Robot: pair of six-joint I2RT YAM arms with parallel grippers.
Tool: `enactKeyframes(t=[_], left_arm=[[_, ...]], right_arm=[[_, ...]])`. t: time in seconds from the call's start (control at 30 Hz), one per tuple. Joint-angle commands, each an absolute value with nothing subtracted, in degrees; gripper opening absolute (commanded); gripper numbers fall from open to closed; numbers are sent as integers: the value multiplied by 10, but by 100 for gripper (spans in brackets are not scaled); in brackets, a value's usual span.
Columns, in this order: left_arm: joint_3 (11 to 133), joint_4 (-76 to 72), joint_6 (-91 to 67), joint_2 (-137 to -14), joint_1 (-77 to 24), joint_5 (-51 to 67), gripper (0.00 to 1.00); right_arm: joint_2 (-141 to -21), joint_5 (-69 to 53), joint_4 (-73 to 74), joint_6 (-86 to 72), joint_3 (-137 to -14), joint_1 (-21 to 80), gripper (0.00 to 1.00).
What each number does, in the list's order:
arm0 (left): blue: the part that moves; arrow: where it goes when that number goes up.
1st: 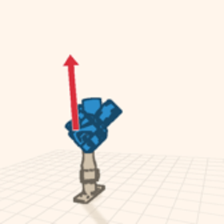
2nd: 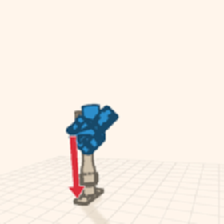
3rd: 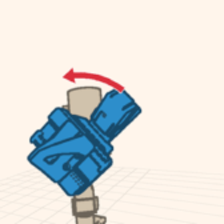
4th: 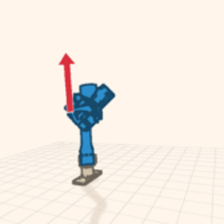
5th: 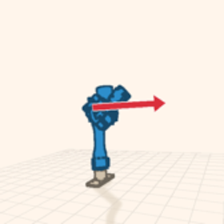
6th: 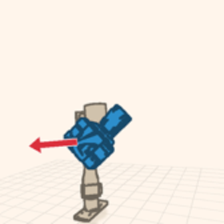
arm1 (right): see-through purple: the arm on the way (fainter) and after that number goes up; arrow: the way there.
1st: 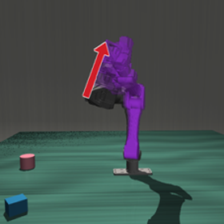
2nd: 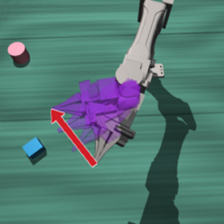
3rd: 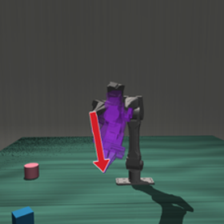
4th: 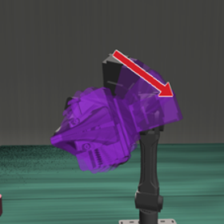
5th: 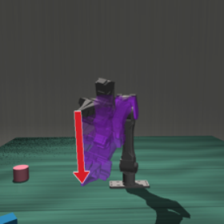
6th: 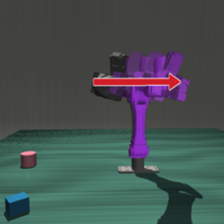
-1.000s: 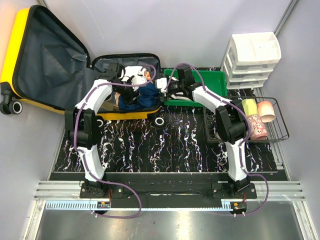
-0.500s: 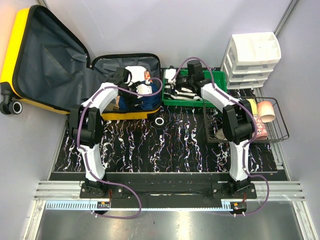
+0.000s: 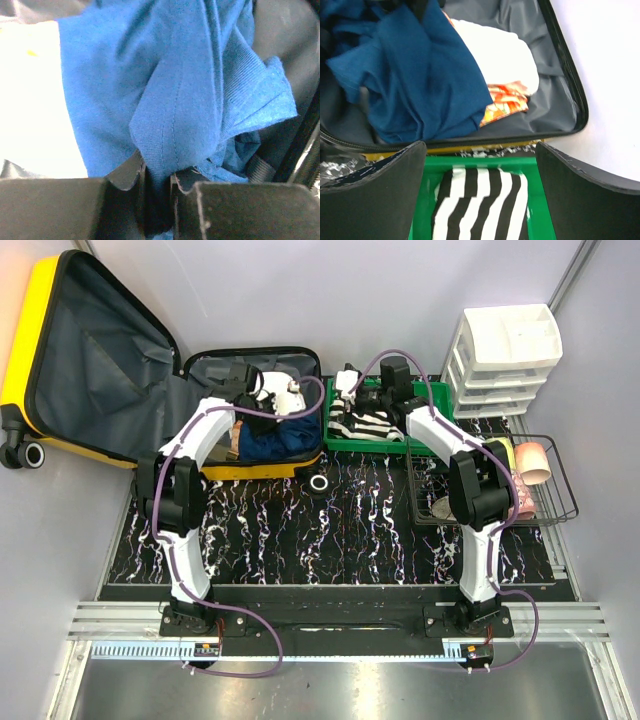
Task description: Open, take out, and arrange the luggage
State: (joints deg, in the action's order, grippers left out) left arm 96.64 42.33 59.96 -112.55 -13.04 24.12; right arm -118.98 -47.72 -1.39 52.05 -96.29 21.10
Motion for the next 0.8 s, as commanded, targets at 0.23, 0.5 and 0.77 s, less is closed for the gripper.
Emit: enactKeyframes(t=[0.23, 0.5, 0.77], left_arm=[[1093, 429, 487, -1079, -127, 294, 0], [1169, 428, 434, -1101, -125, 302, 0], [1191, 428, 417, -1102, -128, 309, 0]], right_arm=[[-1146, -584, -69, 440, -977, 225, 100], [-1143, -591, -120, 431, -960, 250, 100], [-1172, -551, -227, 325, -985, 279, 100]])
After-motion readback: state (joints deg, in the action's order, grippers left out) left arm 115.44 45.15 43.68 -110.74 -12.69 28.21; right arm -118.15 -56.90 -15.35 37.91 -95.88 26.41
